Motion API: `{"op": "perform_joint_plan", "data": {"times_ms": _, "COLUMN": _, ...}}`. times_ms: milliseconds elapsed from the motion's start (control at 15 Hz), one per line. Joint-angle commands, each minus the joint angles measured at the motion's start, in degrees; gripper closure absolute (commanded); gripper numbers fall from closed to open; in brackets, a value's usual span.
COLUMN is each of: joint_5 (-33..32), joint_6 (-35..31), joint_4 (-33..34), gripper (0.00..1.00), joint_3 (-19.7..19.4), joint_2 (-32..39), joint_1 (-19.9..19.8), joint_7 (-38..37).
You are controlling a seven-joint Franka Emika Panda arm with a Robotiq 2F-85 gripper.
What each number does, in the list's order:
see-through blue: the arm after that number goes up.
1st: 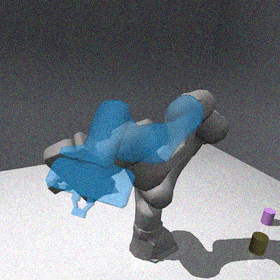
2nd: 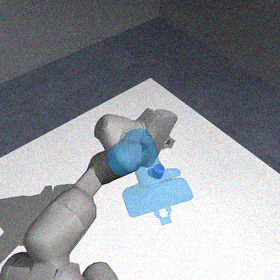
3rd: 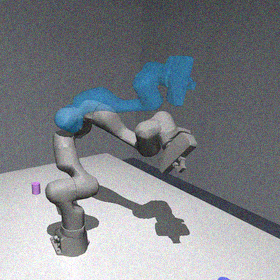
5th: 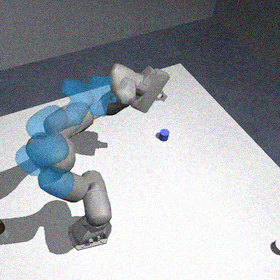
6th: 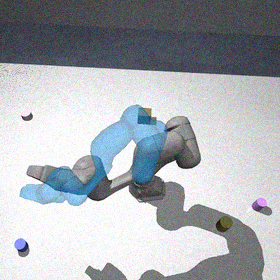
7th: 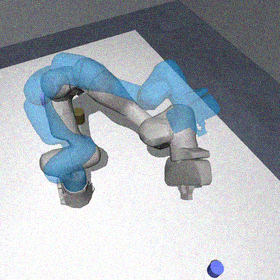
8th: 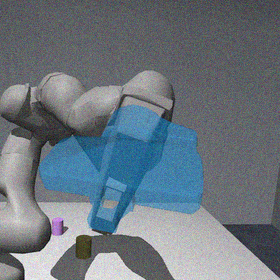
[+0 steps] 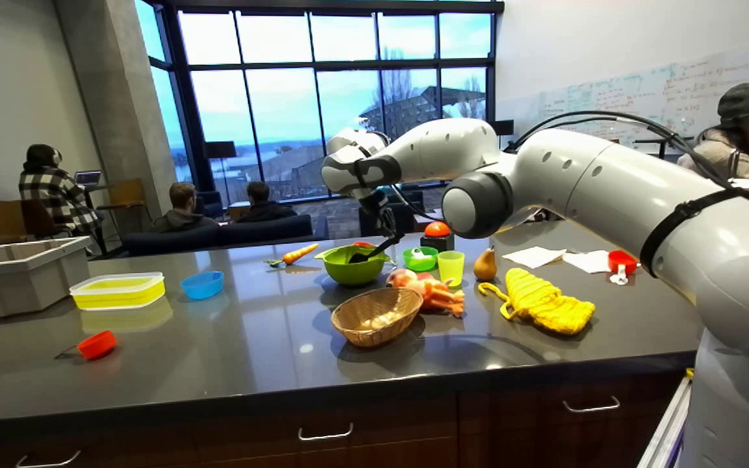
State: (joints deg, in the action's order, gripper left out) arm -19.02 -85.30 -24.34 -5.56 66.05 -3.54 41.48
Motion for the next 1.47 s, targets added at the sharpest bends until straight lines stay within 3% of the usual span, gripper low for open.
{"op": "perform_joint_plan", "data": {"times_ms": 0, "joint_5": -0.5, "joint_6": -0.8, "joint_4": -1.3, "gripper": 0.99, "joint_3": -0.8, "joint_2": -0.9, "joint_1": 0.2, "joint_7": -1.5}}
{"op": "perform_joint_plan", "data": {"times_ms": 67, "joint_5": 0.5, "joint_6": 1.8, "joint_4": 3.8, "gripper": 0.99, "joint_3": -1.7, "joint_2": 1.9, "joint_1": 0.3, "joint_7": -0.8}}
{"op": "perform_joint_plan", "data": {"times_ms": 133, "joint_5": -0.2, "joint_6": 0.4, "joint_4": -1.4, "gripper": 0.99, "joint_3": -0.7, "joint_2": -1.1, "joint_1": 0.3, "joint_7": -1.5}}
{"op": "perform_joint_plan", "data": {"times_ms": 267, "joint_5": -0.4, "joint_6": 1.2, "joint_4": -1.4, "gripper": 0.99, "joint_3": -0.9, "joint_2": -1.2, "joint_1": 0.5, "joint_7": -1.4}}
{"op": "perform_joint_plan", "data": {"times_ms": 333, "joint_5": -0.1, "joint_6": 4.0, "joint_4": 3.4, "gripper": 0.99, "joint_3": -2.2, "joint_2": 1.5, "joint_1": 0.8, "joint_7": -0.6}}
{"op": "perform_joint_plan", "data": {"times_ms": 400, "joint_5": -1.0, "joint_6": 3.2, "joint_4": -1.5, "gripper": 0.99, "joint_3": -1.6, "joint_2": -1.5, "joint_1": 0.9, "joint_7": -1.3}}
{"op": "perform_joint_plan", "data": {"times_ms": 600, "joint_5": -1.4, "joint_6": 6.0, "joint_4": -1.6, "gripper": 0.99, "joint_3": -2.0, "joint_2": -1.7, "joint_1": 1.7, "joint_7": -1.0}}
{"op": "perform_joint_plan", "data": {"times_ms": 667, "joint_5": -0.8, "joint_6": 8.5, "joint_4": 3.2, "gripper": 0.99, "joint_3": -2.7, "joint_2": 1.1, "joint_1": 1.5, "joint_7": 0.0}}
{"op": "perform_joint_plan", "data": {"times_ms": 933, "joint_5": -1.2, "joint_6": 11.2, "joint_4": 3.8, "gripper": 0.99, "joint_3": -3.8, "joint_2": 1.4, "joint_1": 0.7, "joint_7": 0.9}}
{"op": "perform_joint_plan", "data": {"times_ms": 1400, "joint_5": -2.2, "joint_6": 10.0, "joint_4": 0.9, "gripper": 0.99, "joint_3": -3.8, "joint_2": -1.0, "joint_1": 1.6, "joint_7": 1.4}}
